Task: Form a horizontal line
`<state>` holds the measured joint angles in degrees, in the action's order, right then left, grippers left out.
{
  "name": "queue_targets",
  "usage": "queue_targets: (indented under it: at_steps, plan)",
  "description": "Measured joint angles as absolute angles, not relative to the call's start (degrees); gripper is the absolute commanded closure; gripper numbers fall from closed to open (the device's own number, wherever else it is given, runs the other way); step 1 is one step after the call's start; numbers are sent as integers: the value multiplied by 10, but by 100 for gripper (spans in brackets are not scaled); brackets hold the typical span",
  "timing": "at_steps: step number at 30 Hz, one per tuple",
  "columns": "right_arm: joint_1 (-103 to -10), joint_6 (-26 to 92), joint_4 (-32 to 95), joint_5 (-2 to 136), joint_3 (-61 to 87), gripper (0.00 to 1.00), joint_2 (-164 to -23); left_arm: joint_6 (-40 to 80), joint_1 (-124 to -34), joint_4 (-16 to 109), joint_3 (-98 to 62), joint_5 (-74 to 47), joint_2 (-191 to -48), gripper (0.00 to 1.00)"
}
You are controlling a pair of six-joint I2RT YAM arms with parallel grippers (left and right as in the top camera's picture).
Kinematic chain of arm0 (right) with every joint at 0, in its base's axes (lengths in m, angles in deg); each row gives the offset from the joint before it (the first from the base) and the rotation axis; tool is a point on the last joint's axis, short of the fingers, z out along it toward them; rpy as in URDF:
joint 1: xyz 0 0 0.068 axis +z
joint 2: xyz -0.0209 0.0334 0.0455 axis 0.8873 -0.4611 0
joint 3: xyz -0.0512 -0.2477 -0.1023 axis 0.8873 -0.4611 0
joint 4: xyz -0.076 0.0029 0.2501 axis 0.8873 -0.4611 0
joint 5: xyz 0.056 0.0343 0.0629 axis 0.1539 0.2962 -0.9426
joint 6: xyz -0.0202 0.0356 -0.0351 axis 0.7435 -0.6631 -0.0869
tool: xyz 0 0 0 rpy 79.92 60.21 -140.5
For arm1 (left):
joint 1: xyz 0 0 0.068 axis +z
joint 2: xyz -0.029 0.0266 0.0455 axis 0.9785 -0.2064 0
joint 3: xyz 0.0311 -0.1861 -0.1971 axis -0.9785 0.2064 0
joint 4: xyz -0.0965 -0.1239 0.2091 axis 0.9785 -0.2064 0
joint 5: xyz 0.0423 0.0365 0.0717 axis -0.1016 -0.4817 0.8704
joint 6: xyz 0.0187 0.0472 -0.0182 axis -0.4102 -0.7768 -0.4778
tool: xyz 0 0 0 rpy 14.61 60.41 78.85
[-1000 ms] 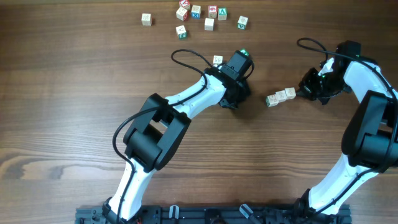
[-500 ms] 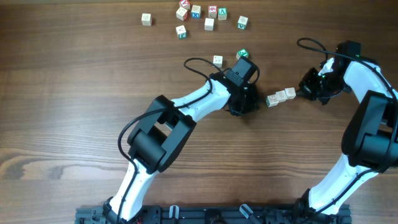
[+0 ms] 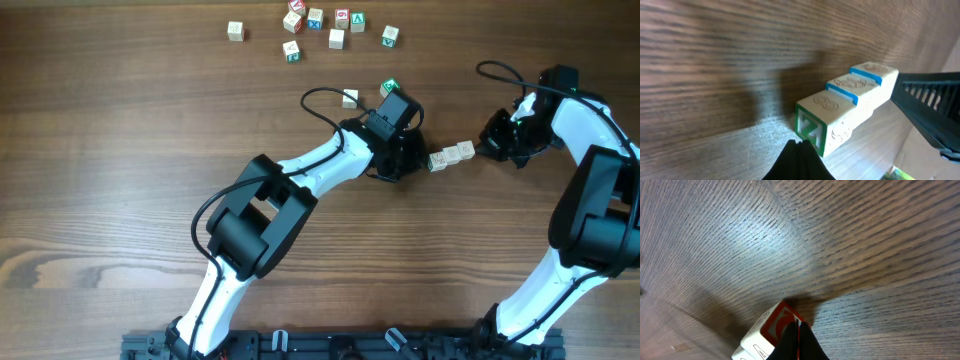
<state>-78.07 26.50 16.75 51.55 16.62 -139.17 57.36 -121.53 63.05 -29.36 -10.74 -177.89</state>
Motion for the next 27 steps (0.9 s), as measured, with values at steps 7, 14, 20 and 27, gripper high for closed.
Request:
queue_targets:
  at_steps: [7, 14, 20, 27]
  plan:
    - [-781, 265, 168, 514, 166, 96, -1392, 575, -1225, 631, -294, -54, -1779, 92]
    - [-781, 265, 167, 513, 166, 96, -1392, 576, -1240, 645, -294, -25, -1779, 92]
    - [-781, 265, 167, 513, 166, 96, -1392, 576, -1242, 650, -294, -16, -1780, 92]
    - [-781, 265, 163, 513, 166, 95, -1392, 576, -1242, 651, -294, -4, -1780, 92]
